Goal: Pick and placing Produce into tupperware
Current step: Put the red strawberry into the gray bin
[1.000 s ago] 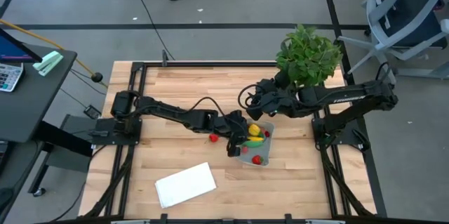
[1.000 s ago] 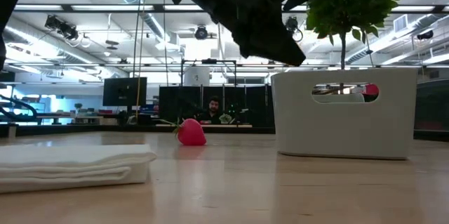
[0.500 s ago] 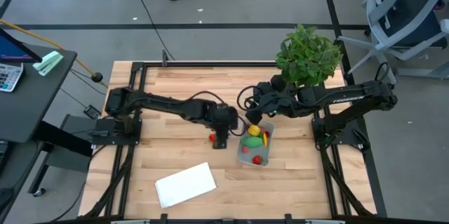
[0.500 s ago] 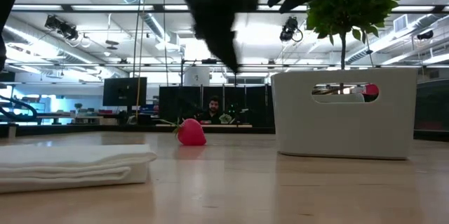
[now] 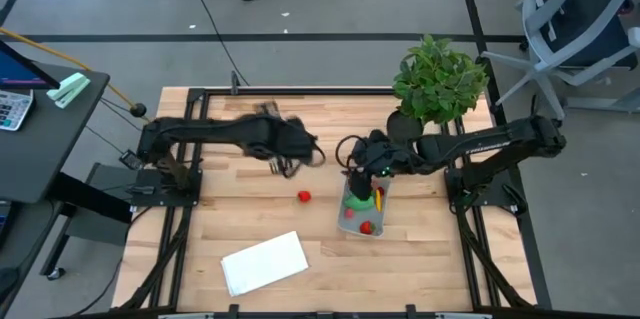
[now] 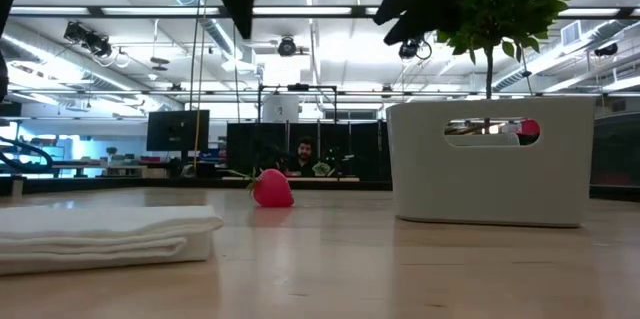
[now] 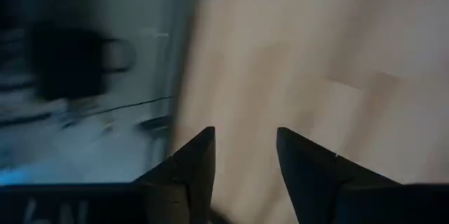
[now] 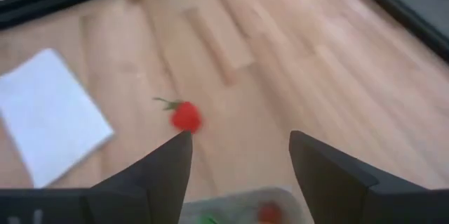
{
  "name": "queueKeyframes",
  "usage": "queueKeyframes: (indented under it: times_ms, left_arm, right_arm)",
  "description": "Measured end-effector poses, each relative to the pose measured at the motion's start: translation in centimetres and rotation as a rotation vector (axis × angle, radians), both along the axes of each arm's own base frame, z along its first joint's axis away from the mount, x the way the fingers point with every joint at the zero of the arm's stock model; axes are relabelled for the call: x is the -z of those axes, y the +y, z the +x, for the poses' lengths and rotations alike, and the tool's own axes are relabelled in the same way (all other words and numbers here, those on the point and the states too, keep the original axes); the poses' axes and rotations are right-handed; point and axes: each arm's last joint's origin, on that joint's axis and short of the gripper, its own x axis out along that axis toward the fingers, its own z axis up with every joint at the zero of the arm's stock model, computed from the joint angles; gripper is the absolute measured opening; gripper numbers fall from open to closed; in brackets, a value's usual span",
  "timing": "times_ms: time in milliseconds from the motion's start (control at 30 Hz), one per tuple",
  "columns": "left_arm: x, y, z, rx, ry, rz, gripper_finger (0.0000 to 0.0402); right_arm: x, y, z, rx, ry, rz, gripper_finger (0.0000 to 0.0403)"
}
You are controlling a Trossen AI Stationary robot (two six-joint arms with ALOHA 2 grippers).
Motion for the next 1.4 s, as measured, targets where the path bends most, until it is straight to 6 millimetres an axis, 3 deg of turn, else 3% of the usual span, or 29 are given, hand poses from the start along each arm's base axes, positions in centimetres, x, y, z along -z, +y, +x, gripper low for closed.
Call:
queueKeyframes:
  times_ms: [100,300,400,533,767,1000,1200,1400]
  left_arm:
    - [-3.4,0.3,-2.5,-0.079,-0.124,0.095,0.016]
    - [-10.4,0.5,-8.6,-0.095,-0.441,0.075,0.0146]
    - [-13.1,0.6,-11.6,-0.102,-0.592,0.063,0.014]
    - [-15.6,0.8,-15.3,-0.106,-0.765,0.051,0.0136]
    - [-16.8,0.9,-19.3,-0.106,-0.858,0.044,0.0139]
    - [-16.9,0.9,-20.5,-0.106,-0.866,0.043,0.0137]
    - [-16.8,0.9,-20.4,-0.105,-0.858,0.043,0.0136]
    - [-16.7,0.9,-20.1,-0.112,-0.851,0.039,0.0146]
  right_arm:
    - [1.6,0.4,0.3,-0.074,-0.067,0.01,0.0248]
    - [4.0,0.9,0.9,-0.262,-0.271,-0.031,0.0248]
    - [5.3,1.1,1.7,-0.297,-0.257,-0.064,0.0248]
    - [6.6,1.4,4.3,-0.339,-0.209,-0.124,0.0248]
    - [7.7,2.1,10.0,-0.49,-0.072,-0.307,0.0248]
    - [10.2,3.1,13.9,-0.604,-0.012,-0.297,0.0246]
    - [13.2,3.2,15.4,-0.63,0.049,-0.302,0.0231]
    - [14.7,2.2,15.8,-0.606,0.089,-0.29,0.0217]
